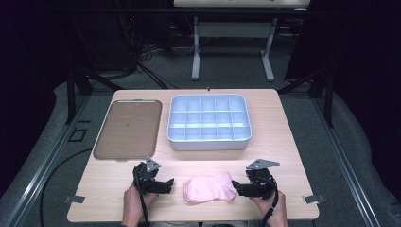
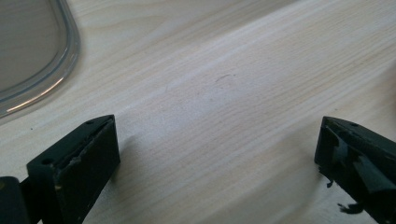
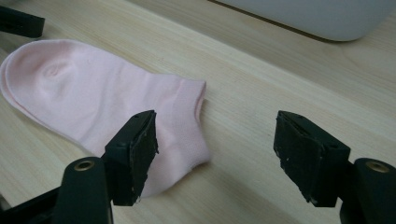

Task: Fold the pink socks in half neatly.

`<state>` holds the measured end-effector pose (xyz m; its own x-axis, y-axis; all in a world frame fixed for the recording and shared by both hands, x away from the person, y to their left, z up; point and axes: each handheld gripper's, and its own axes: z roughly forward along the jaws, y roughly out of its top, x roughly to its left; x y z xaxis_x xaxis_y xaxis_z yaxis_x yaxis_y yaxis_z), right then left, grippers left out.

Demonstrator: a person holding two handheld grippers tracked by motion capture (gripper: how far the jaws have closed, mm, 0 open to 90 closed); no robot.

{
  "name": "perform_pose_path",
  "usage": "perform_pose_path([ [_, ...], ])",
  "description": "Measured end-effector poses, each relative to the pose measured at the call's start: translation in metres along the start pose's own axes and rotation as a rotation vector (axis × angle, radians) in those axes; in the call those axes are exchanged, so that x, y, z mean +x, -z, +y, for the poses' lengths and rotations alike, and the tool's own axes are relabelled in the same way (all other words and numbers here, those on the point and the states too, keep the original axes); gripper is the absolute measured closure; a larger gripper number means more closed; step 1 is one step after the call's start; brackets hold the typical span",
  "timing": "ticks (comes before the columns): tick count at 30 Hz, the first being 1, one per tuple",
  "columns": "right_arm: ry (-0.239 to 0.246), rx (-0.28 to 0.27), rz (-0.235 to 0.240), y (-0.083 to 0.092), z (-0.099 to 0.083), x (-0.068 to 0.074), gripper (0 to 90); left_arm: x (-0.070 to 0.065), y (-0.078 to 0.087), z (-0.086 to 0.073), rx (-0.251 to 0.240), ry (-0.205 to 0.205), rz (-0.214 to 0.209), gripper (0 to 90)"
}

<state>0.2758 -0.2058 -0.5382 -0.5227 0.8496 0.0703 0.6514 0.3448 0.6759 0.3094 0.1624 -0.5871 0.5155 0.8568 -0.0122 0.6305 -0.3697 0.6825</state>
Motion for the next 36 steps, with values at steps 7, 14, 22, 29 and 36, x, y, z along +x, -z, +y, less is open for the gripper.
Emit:
perform_pose_path([
  [7, -0.011, 0.007, -0.012, 0.004, -0.003, -0.005, 28.8, -0.012, 0.019, 0.006, -0.055, 0.032, -0.1, 0.0],
  [14, -0.009, 0.053, -0.07, 0.003, -0.006, -0.005, 36.3, -0.039, 0.032, 0.019, -0.076, -0.014, -0.233, 13.6],
  [22, -0.011, 0.112, -0.065, -0.004, -0.009, -0.004, 53.1, -0.052, 0.026, 0.019, -0.04, -0.012, -0.304, 37.9],
  [29, -0.013, 0.064, 0.042, -0.018, -0.012, 0.002, 60.8, -0.051, 0.02, 0.012, 0.001, 0.005, -0.304, 56.0],
  [36, 0.011, 0.09, 0.046, -0.027, -0.016, 0.01, 64.4, -0.049, 0.013, 0.003, 0.018, 0.004, -0.299, 66.8],
])
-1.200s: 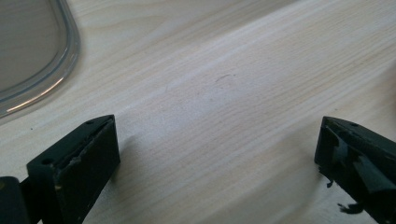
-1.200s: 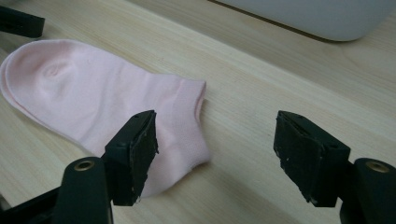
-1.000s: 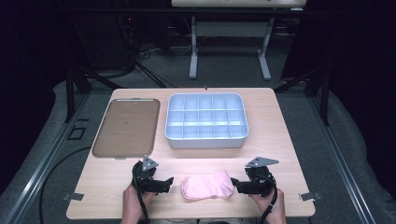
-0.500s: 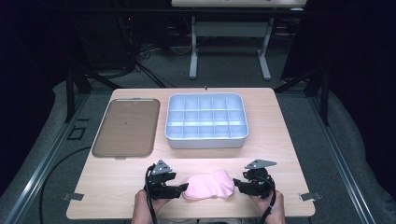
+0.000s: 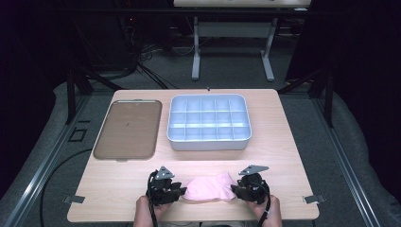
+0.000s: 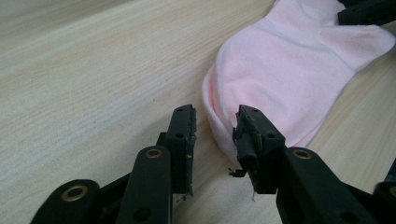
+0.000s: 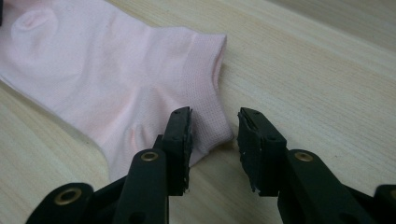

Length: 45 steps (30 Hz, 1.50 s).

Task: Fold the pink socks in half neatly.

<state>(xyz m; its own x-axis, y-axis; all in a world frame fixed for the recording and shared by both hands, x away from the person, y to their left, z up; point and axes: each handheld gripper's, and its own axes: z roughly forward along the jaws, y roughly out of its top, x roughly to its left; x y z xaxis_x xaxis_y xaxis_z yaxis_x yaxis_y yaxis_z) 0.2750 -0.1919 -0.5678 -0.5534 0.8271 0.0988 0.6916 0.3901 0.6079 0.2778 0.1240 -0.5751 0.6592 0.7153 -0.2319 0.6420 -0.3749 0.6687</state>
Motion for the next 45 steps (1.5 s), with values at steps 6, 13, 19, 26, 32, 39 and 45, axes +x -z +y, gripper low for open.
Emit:
perform_pose_path([
  [6, 0.011, -0.002, -0.006, 0.0, -0.002, 0.002, 71.9, 0.002, -0.001, -0.004, -0.017, -0.014, 0.005, 76.9],
  [13, -0.011, -0.011, 0.038, 0.0, -0.004, 0.001, 82.6, 0.008, -0.003, -0.009, -0.076, -0.017, -0.02, 84.4],
  [19, -0.022, -0.022, 0.053, 0.001, -0.005, -0.001, 82.9, 0.014, -0.004, -0.013, -0.113, -0.011, -0.05, 85.7],
  [26, -0.028, -0.046, 0.065, 0.011, -0.001, 0.0, 82.9, 0.014, -0.005, -0.013, -0.12, -0.01, -0.047, 85.9],
  [32, -0.019, -0.049, 0.071, 0.017, 0.003, 0.003, 82.8, 0.015, -0.005, -0.012, -0.119, -0.003, -0.054, 86.0],
  [39, -0.015, -0.057, 0.08, 0.023, 0.006, 0.005, 82.7, 0.016, -0.006, -0.011, -0.125, 0.002, -0.054, 86.0],
  [45, 0.023, -0.017, 0.05, 0.032, 0.012, 0.012, 82.0, 0.015, -0.006, -0.012, -0.127, 0.001, -0.052, 85.6],
])
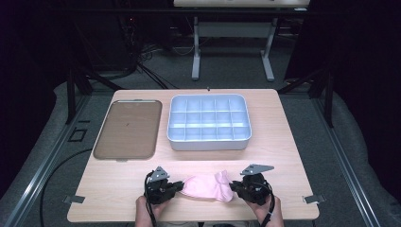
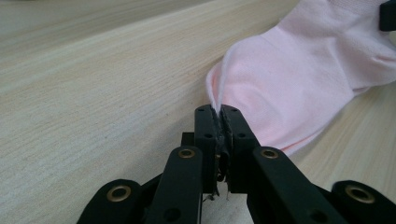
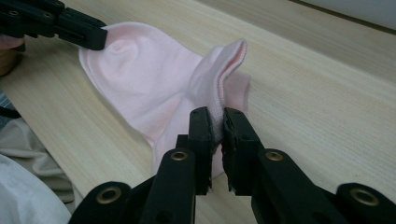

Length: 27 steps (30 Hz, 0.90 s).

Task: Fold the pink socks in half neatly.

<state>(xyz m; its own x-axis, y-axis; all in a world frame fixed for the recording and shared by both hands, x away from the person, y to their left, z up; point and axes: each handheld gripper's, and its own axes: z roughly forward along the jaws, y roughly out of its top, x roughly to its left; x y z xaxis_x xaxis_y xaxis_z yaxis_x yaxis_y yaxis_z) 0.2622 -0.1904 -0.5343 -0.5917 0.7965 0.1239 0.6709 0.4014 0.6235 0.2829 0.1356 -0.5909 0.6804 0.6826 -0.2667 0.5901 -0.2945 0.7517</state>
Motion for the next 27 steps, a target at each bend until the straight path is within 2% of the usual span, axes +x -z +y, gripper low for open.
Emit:
perform_pose_path([
  [1, 0.003, -0.009, 0.026, 0.0, 0.001, 0.001, 81.8, 0.001, 0.0, 0.0, -0.001, 0.004, -0.002, 85.6],
  [3, 0.004, -0.02, 0.035, 0.001, 0.002, 0.002, 81.7, 0.001, 0.0, 0.0, -0.003, 0.005, -0.003, 85.4],
  [4, 0.002, -0.053, 0.083, 0.0, 0.005, 0.005, 81.5, 0.0, 0.0, 0.0, 0.0, 0.002, -0.001, 85.4],
  [6, 0.01, -0.053, 0.098, 0.001, 0.008, 0.007, 81.4, 0.0, 0.0, 0.0, -0.003, 0.003, -0.001, 85.3],
  [11, 0.034, -0.047, 0.114, 0.0, 0.015, 0.015, 81.4, 0.0, 0.0, 0.0, -0.002, 0.0, 0.001, 85.1],
  [13, 0.052, -0.035, 0.131, -0.004, 0.024, 0.022, 81.8, 0.0, -0.001, 0.0, -0.003, 0.003, 0.001, 85.1],
  [15, 0.06, -0.029, 0.126, -0.005, 0.026, 0.024, 81.8, 0.0, -0.001, 0.0, -0.002, 0.002, 0.001, 85.1],
  [18, 0.086, -0.015, 0.16, -0.014, 0.038, 0.034, 81.8, 0.0, -0.001, 0.0, -0.005, 0.002, 0.003, 85.0],
  [27, 0.126, 0.029, 0.184, -0.037, 0.056, 0.047, 81.8, 0.0, -0.001, 0.0, -0.004, 0.0, 0.001, 84.8],
])
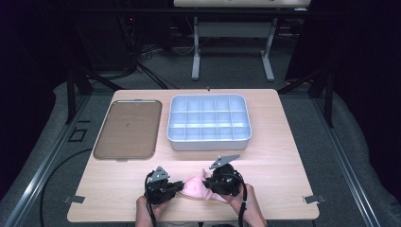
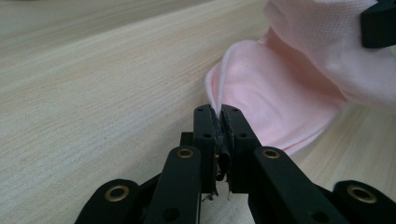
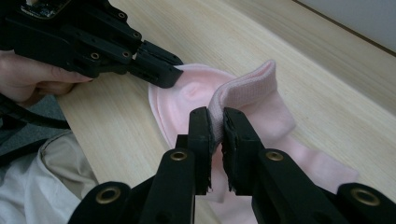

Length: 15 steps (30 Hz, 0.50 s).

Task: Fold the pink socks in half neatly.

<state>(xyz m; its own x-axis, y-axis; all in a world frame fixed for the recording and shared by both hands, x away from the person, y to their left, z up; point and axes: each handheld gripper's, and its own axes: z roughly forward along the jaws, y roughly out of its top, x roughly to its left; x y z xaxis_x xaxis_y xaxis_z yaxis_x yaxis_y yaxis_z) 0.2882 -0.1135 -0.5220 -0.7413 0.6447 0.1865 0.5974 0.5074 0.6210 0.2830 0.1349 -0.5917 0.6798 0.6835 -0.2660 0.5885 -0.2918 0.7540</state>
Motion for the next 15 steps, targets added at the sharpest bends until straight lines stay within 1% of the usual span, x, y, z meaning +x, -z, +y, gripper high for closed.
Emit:
perform_pose_path([
  [1, 0.0, 0.0, 0.0, 0.0, 0.0, 0.0, 81.8, 0.0, 0.0, 0.0, 0.0, 0.0, 0.0, 84.8],
  [3, 0.009, 0.012, 0.009, -0.008, 0.006, 0.002, 81.8, 0.0, 0.0, 0.0, -0.001, -0.006, 0.004, 84.8],
  [5, 0.012, 0.011, 0.01, -0.01, 0.007, 0.003, 81.8, 0.0, 0.0, 0.0, -0.001, -0.005, 0.003, 84.6],
  [6, 0.021, 0.025, 0.008, -0.017, 0.011, 0.004, 81.8, 0.0, 0.0, 0.0, -0.001, -0.006, 0.003, 84.6],
  [8, 0.026, 0.027, 0.007, -0.019, 0.012, 0.005, 81.7, 0.0, 0.0, 0.0, 0.0, -0.007, 0.004, 84.6],
  [9, 0.028, 0.041, 0.009, -0.026, 0.013, 0.006, 81.7, -0.001, 0.0, 0.0, 0.001, -0.008, 0.005, 84.5],
  [10, 0.028, 0.041, 0.009, -0.026, 0.013, 0.006, 81.7, -0.001, 0.0, 0.0, 0.001, -0.008, 0.005, 84.5],
  [11, 0.028, 0.05, 0.02, -0.031, 0.014, 0.007, 81.8, 0.0, 0.0, 0.0, -0.002, -0.004, 0.002, 84.6],
  [14, 0.029, 0.046, 0.032, -0.033, 0.016, 0.009, 81.8, 0.0, 0.0, 0.0, 0.0, 0.001, -0.001, 84.5],
  [15, 0.032, 0.034, 0.037, -0.034, 0.019, 0.012, 81.8, 0.0, 0.0, 0.0, 0.001, -0.001, -0.002, 84.5],
])
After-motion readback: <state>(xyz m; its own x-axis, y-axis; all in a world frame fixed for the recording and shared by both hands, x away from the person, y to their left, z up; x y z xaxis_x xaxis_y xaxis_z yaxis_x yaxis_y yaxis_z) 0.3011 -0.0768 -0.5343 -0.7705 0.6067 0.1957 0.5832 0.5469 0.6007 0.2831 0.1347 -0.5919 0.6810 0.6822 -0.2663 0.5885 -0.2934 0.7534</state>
